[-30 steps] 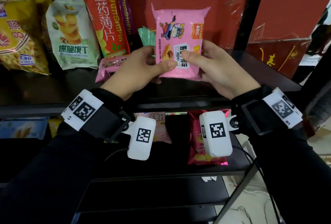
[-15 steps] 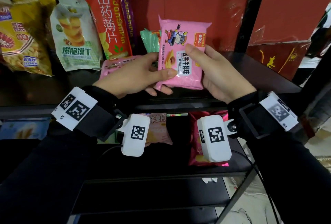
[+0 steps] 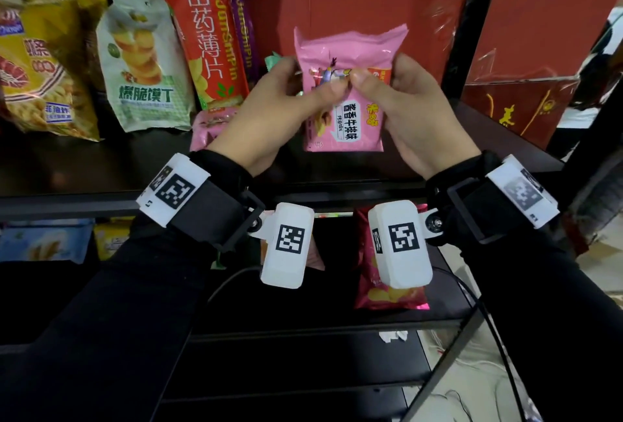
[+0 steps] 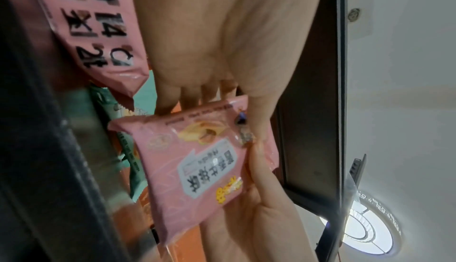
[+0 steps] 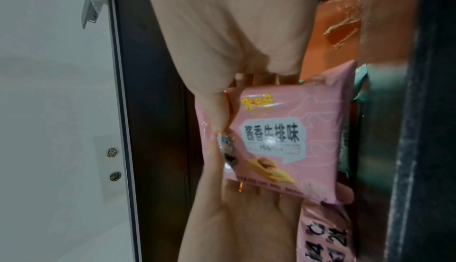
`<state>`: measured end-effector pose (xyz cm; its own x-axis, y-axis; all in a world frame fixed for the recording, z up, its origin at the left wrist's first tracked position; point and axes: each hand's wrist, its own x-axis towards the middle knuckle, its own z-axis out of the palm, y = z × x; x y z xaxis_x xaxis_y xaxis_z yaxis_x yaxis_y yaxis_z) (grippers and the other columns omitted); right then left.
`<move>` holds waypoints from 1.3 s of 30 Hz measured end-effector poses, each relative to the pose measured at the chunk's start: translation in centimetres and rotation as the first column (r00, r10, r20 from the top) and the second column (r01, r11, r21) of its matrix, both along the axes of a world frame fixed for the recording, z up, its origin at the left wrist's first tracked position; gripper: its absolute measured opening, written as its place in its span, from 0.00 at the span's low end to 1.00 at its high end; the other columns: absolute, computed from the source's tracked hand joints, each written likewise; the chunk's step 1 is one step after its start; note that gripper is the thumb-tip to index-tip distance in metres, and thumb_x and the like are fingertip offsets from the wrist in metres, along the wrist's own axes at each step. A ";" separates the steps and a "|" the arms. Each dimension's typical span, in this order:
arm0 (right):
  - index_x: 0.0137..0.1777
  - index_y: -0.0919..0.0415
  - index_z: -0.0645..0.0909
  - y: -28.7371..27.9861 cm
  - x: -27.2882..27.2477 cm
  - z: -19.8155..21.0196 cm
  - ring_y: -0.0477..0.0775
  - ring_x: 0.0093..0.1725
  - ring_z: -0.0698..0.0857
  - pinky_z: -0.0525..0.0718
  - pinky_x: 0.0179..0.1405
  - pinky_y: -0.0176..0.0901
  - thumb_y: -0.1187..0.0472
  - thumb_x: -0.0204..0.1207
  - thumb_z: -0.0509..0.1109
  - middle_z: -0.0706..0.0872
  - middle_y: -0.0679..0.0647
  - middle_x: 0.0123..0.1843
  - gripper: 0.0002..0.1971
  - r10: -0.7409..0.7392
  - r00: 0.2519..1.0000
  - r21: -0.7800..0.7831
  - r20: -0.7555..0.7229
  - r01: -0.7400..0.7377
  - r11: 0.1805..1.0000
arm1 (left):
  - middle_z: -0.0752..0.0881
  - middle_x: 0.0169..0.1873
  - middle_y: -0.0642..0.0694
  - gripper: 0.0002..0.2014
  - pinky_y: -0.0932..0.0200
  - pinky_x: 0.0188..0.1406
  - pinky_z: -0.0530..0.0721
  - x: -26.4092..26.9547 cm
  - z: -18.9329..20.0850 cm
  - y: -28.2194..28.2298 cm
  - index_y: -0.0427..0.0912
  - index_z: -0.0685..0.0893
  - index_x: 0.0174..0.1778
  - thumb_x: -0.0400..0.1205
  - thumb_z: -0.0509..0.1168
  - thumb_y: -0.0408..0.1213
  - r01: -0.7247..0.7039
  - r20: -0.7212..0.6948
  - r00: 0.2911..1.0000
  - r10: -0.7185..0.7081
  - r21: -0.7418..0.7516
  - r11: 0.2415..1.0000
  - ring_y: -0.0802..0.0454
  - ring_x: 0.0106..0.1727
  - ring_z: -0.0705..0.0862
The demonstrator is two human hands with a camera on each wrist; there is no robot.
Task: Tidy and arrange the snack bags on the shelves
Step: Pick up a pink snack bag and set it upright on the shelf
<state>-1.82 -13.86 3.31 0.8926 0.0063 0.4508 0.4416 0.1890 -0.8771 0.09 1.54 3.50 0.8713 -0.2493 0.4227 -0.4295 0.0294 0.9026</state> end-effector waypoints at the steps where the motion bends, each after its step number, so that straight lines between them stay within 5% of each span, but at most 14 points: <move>1: 0.66 0.75 0.74 0.1 0.0 0.0 0.59 0.55 0.87 0.87 0.58 0.52 0.72 0.79 0.66 0.86 0.64 0.57 0.16 -0.005 1.000 -0.015 0.004 0.005 1.000 | 0.87 0.60 0.42 0.16 0.48 0.59 0.85 -0.1 0.1 -0.1 0.41 0.79 0.65 0.82 0.69 0.38 0.013 -0.002 1.000 -0.013 -0.048 0.999 0.47 0.60 0.87; 4: 0.69 0.74 0.72 0.4 -0.2 0.1 0.59 0.57 0.86 0.86 0.60 0.53 0.71 0.80 0.65 0.85 0.65 0.60 0.17 0.025 1.000 -0.021 -0.012 -0.025 0.999 | 0.88 0.57 0.42 0.10 0.52 0.50 0.86 -0.3 0.3 -0.4 0.43 0.82 0.59 0.82 0.68 0.39 -0.002 -0.002 1.000 0.002 -0.145 0.989 0.46 0.57 0.88; 7: 0.70 0.71 0.71 0.6 -0.4 0.2 0.61 0.61 0.85 0.84 0.64 0.52 0.67 0.82 0.64 0.84 0.66 0.63 0.18 0.055 0.998 0.036 -0.024 -0.054 0.998 | 0.87 0.52 0.38 0.04 0.44 0.55 0.86 -0.5 0.3 -0.7 0.42 0.81 0.48 0.81 0.69 0.31 0.028 -0.005 1.000 -0.029 -0.195 0.980 0.42 0.54 0.87; 11: 0.66 0.75 0.75 1.0 -0.3 0.3 0.58 0.51 0.88 0.87 0.55 0.49 0.69 0.82 0.64 0.86 0.66 0.56 0.15 -0.031 0.999 0.044 -0.012 0.032 0.999 | 0.85 0.38 0.44 0.09 0.54 0.43 0.86 -0.6 0.3 -1.0 0.41 0.78 0.39 0.79 0.66 0.22 0.015 -0.018 1.000 -0.020 -0.233 0.972 0.49 0.40 0.86; 15: 0.59 0.72 0.79 0.9 -0.2 0.3 0.57 0.46 0.88 0.89 0.50 0.49 0.70 0.80 0.66 0.87 0.64 0.51 0.09 -0.053 0.999 0.074 0.011 0.052 0.996 | 0.87 0.42 0.42 0.04 0.50 0.51 0.86 -1.0 0.5 -1.1 0.40 0.81 0.44 0.82 0.65 0.28 0.069 -0.030 0.996 -0.079 -0.255 0.964 0.46 0.45 0.87; 23: 0.57 0.68 0.78 1.2 -0.5 0.4 0.63 0.51 0.85 0.85 0.57 0.62 0.63 0.84 0.62 0.85 0.68 0.54 0.09 -0.040 0.998 0.101 0.057 0.034 0.994 | 0.84 0.56 0.30 0.06 0.37 0.65 0.82 -1.2 1.1 -1.1 0.34 0.81 0.54 0.86 0.62 0.32 0.093 -0.052 0.990 -0.131 -0.463 0.882 0.35 0.57 0.85; 26: 0.48 0.66 0.80 1.1 -0.5 0.9 0.64 0.49 0.82 0.83 0.57 0.68 0.64 0.83 0.64 0.83 0.70 0.50 0.06 -0.086 0.994 0.118 0.067 0.078 0.990 | 0.84 0.62 0.32 0.10 0.39 0.66 0.81 -1.3 1.0 -1.1 0.36 0.80 0.60 0.85 0.63 0.35 0.080 -0.093 0.987 -0.130 -0.416 0.906 0.34 0.65 0.83; 30: 0.44 0.65 0.80 0.5 -0.5 1.5 0.64 0.48 0.81 0.82 0.56 0.69 0.64 0.83 0.64 0.82 0.69 0.48 0.08 -0.118 0.990 0.137 0.080 0.107 0.985 | 0.86 0.60 0.47 0.17 0.41 0.58 0.83 -1.3 0.4 -0.7 0.46 0.76 0.68 0.83 0.65 0.38 0.073 -0.182 0.978 -0.107 -0.182 0.981 0.47 0.61 0.85; 33: 0.49 0.66 0.80 0.0 -0.5 1.5 0.64 0.49 0.84 0.83 0.55 0.68 0.62 0.83 0.64 0.84 0.68 0.51 0.07 -0.089 0.988 0.100 0.126 0.076 0.992 | 0.86 0.61 0.46 0.16 0.45 0.55 0.82 -1.1 0.0 -0.6 0.49 0.75 0.66 0.83 0.65 0.36 0.070 -0.187 0.978 -0.090 -0.111 0.991 0.44 0.61 0.85; 37: 0.68 0.54 0.77 -1.5 -0.9 1.3 0.48 0.65 0.83 0.81 0.61 0.47 0.46 0.86 0.51 0.85 0.50 0.65 0.20 0.016 0.994 -0.071 0.106 -0.008 0.997 | 0.86 0.52 0.47 0.14 0.53 0.45 0.86 -1.0 0.2 -0.4 0.48 0.75 0.56 0.81 0.66 0.27 0.073 -0.085 0.992 -0.089 -0.176 0.982 0.48 0.55 0.86; 39: 0.79 0.51 0.67 -2.8 -0.6 1.0 0.50 0.75 0.74 0.67 0.74 0.64 0.35 0.82 0.43 0.75 0.50 0.77 0.32 0.046 0.998 -0.085 -0.042 -0.049 0.995 | 0.84 0.54 0.46 0.17 0.49 0.54 0.87 -0.9 0.3 -0.3 0.45 0.73 0.55 0.78 0.66 0.21 0.110 0.028 0.994 -0.107 -0.217 0.970 0.46 0.59 0.84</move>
<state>-2.45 -16.66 4.35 0.9075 0.0862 0.4112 0.3986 0.1322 -0.9075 -0.81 1.24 3.78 0.8371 -0.2422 0.4906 -0.4268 0.2719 0.8625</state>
